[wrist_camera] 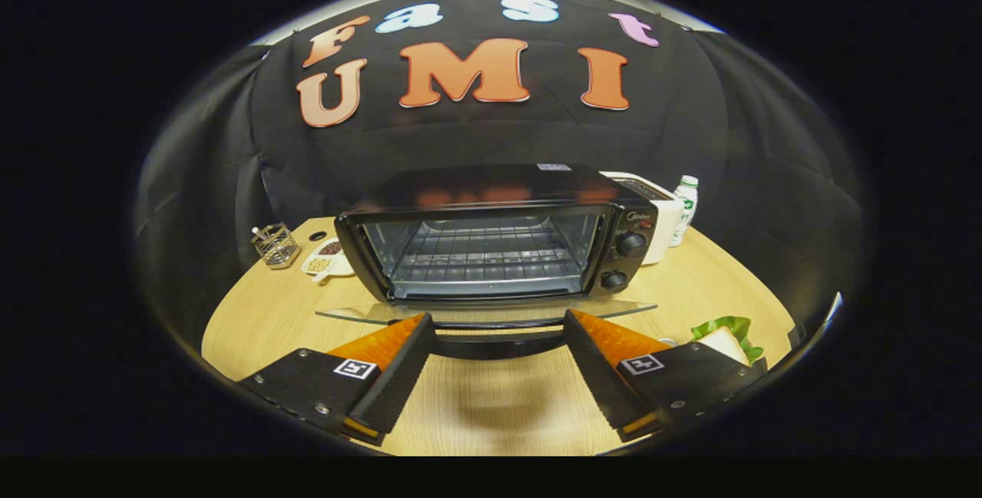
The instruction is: Open the toaster oven, put the food inside, and close the toaster oven door.
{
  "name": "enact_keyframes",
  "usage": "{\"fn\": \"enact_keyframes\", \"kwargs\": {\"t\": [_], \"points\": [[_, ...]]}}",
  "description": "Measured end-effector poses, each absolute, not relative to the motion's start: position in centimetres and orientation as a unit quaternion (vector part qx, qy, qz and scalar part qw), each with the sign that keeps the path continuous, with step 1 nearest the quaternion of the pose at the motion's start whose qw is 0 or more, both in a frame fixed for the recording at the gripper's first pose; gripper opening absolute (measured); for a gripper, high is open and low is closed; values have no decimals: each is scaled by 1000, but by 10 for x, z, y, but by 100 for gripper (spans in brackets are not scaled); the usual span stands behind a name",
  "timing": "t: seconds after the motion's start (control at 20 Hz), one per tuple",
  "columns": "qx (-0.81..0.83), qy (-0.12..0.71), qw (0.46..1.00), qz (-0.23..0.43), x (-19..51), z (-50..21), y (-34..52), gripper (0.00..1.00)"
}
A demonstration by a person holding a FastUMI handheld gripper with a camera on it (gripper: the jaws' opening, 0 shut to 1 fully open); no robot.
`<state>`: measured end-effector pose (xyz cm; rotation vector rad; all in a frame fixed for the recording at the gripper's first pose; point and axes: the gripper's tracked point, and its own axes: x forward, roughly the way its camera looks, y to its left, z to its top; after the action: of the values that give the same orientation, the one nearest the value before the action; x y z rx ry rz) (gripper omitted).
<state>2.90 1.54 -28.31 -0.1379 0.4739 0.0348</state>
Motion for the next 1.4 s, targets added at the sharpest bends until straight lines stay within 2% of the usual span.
{"fn": "enact_keyframes", "kwargs": {"t": [1.05,1.4], "points": [[-25,307,951,1,-16,-388,-6,100],[-2,290,957,-18,-19,-365,-21,99]]}}
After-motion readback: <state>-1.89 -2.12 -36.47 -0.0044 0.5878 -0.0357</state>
